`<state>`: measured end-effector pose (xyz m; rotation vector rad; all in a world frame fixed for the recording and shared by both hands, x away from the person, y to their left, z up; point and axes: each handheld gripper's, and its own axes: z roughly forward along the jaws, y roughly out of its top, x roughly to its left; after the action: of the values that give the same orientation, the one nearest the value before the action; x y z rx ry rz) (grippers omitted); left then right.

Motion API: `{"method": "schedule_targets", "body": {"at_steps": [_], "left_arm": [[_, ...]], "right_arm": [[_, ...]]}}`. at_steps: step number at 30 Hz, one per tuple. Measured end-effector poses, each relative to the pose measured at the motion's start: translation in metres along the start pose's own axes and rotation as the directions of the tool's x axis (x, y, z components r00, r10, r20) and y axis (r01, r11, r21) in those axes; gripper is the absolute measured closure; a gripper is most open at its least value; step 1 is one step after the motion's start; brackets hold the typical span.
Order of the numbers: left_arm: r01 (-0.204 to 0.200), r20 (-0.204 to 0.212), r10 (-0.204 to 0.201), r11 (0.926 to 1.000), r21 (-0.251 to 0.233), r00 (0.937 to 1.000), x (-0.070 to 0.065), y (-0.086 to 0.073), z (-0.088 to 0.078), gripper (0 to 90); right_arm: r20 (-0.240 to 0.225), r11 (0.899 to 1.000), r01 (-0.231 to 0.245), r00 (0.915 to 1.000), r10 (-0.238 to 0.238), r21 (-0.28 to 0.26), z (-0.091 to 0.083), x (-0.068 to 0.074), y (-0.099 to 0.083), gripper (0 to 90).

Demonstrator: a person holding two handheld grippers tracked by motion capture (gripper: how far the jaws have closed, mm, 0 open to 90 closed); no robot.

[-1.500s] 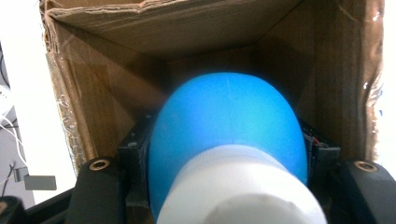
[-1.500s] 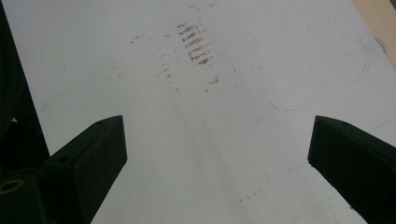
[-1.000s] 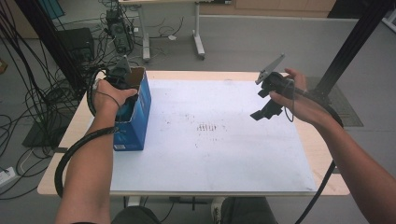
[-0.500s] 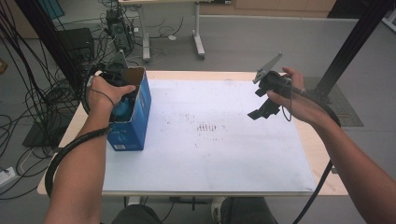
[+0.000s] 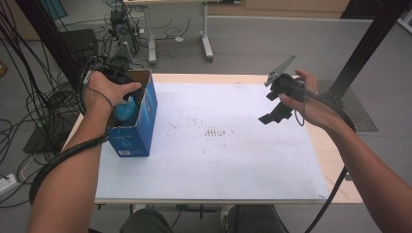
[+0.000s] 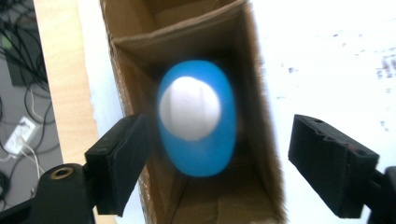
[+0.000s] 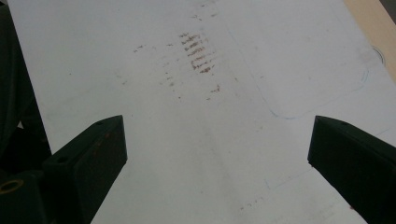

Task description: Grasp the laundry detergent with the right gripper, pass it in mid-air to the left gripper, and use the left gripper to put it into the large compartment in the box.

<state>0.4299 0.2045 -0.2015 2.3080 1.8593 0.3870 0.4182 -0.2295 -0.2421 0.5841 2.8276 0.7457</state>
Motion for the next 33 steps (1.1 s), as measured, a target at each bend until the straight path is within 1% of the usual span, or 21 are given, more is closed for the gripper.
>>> {"method": "schedule_targets", "body": {"at_steps": [1, 4, 9, 10, 13, 16, 18, 21, 24, 26, 29, 30, 31, 33], "left_arm": [[-0.010, 0.008, 0.010, 0.9999, -0.014, 0.9999, -0.003, 0.001, -0.007, 19.6], [-0.030, 0.019, 0.030, 0.9988, -0.039, 0.9994, -0.011, 0.004, -0.017, 16.8], [-0.079, 0.046, 0.083, 0.9946, -0.067, 0.9955, -0.034, 0.012, -0.026, 14.9], [-0.093, 0.049, 0.097, 0.9931, -0.071, 0.9941, -0.039, 0.013, -0.026, 14.7], [-0.125, 0.076, 0.132, 0.9884, -0.086, 0.9884, -0.053, 0.018, -0.028, 14.3], [-0.149, 0.090, 0.158, 0.9840, -0.097, 0.9833, -0.066, 0.022, -0.029, 13.9], [-0.172, 0.095, 0.182, 0.9799, -0.100, 0.9787, -0.074, 0.025, -0.028, 13.4], [-0.187, 0.110, 0.199, 0.9760, -0.112, 0.9737, -0.087, 0.031, -0.029, 13.1], [-0.201, 0.120, 0.215, 0.9723, -0.119, 0.9691, -0.097, 0.035, -0.029, 13.0], [-0.209, 0.124, 0.224, 0.9701, -0.123, 0.9668, -0.102, 0.037, -0.029, 12.9], [-0.227, 0.115, 0.241, 0.9663, -0.122, 0.9637, -0.109, 0.040, -0.028, 12.9], [-0.227, 0.122, 0.241, 0.9664, -0.121, 0.9629, -0.111, 0.041, -0.027, 12.8], [-0.228, 0.134, 0.243, 0.9661, -0.122, 0.9606, -0.114, 0.042, -0.026, 12.6], [-0.234, 0.135, 0.250, 0.9642, -0.125, 0.9588, -0.119, 0.043, -0.026, 12.4]], "right_arm": [[0.002, 1.000, 0.000, 1.0000, 0.000, 0.000, 0.000, 0.000, 0.000, 4.5], [0.005, 1.000, 0.002, 1.0000, -0.002, 0.009, -0.001, -0.002, 0.001, 4.4], [0.017, 1.000, 0.001, 0.9999, -0.001, 0.018, -0.002, -0.006, 0.001, 4.4], [0.016, 1.000, -0.001, 0.9999, 0.001, 0.018, -0.002, -0.007, 0.001, 4.4], [0.018, 1.000, -0.007, 0.9998, 0.006, 0.029, -0.002, -0.009, 0.001, 4.4], [0.021, 0.999, -0.002, 0.9998, 0.001, 0.045, -0.001, -0.012, 0.001, 4.6], [0.027, 0.999, -0.008, 0.9996, 0.007, 0.041, -0.002, -0.014, 0.001, 4.4], [0.029, 0.999, -0.013, 0.9995, 0.012, 0.050, -0.002, -0.017, 0.000, 4.5], [0.034, 0.998, -0.019, 0.9993, 0.017, 0.062, -0.003, -0.021, -0.001, 4.5], [0.035, 0.998, -0.023, 0.9992, 0.020, 0.065, -0.004, -0.023, -0.001, 4.5], [0.034, 0.997, -0.030, 0.9990, 0.027, 0.068, -0.005, -0.026, -0.002, 4.5], [0.035, 0.997, -0.032, 0.9990, 0.029, 0.070, -0.006, -0.026, -0.002, 4.5], [0.034, 0.997, -0.032, 0.9990, 0.029, 0.075, -0.006, -0.027, -0.003, 4.5], [0.031, 0.996, -0.034, 0.9990, 0.032, 0.085, -0.006, -0.029, -0.006, 4.5]]}}
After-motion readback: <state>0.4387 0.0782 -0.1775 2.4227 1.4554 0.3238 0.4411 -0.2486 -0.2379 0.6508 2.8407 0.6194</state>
